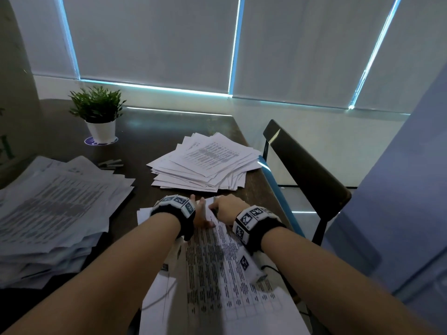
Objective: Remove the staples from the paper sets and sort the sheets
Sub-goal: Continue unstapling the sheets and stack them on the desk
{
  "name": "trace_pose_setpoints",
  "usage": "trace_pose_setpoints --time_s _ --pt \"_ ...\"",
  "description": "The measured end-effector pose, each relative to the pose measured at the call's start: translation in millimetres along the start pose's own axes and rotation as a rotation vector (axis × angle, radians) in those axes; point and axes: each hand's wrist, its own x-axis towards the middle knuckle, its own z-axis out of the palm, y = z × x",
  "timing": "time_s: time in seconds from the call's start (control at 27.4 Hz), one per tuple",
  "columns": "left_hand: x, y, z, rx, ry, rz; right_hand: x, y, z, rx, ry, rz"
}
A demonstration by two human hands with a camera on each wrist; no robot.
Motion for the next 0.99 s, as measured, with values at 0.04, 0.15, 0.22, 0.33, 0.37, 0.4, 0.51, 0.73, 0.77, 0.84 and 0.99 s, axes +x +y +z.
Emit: trace_pose_setpoints --time_s 0.04,0.15,0.22,0.33,0.37,0.4,0.51,0.73,0.77,0.84,0.99 --pt "1.2 -0.4 1.6 0.001 0.003 0.005 -0.4 -0.1 0.1 0.033 -0.002 0.011" --pt "7.9 -1.1 3.4 0.023 -0.026 -0.013 -0.7 7.3 -5.8 0.124 -0.037 0.009" --pt "12.2 -1.3 5.3 0.025 -0.027 -0.016 -2.6 14.2 -13.6 0.192 -0.086 -0.015" --pt "11.8 -2.5 1.4 0.096 -0.003 -0.003 -5.3 19.1 -26.6 0.335 -0.134 -0.006" --pt "12.0 -3.2 0.5 0.109 -0.003 0.004 -4.8 20.9 -29.6 0.378 -0.148 0.007" --pt "12.2 -2.8 -0.5 0.122 0.001 0.017 -4.1 22.6 -32.3 0.409 -0.161 0.015" --pt "11.8 -1.9 -1.3 0.122 0.008 0.023 -0.7 27.8 -33.3 0.467 -0.169 0.03" --pt "8.2 -2.6 -5.3 0.091 0.054 0.025 3.4 48.5 -13.4 0.987 -0.151 0.194" --pt "10.6 -0.9 -6.5 0.113 0.032 -0.012 1.7 49.3 -12.0 1.0 -0.148 0.203" --pt "25.4 0.6 -11.1 0.104 -0.032 -0.037 -3.7 47.6 -14.2 0.964 -0.169 0.184" --pt "69.6 13.7 -39.1 -0.053 0.033 0.116 -21.8 58.3 -27.6 0.674 -0.141 0.143"
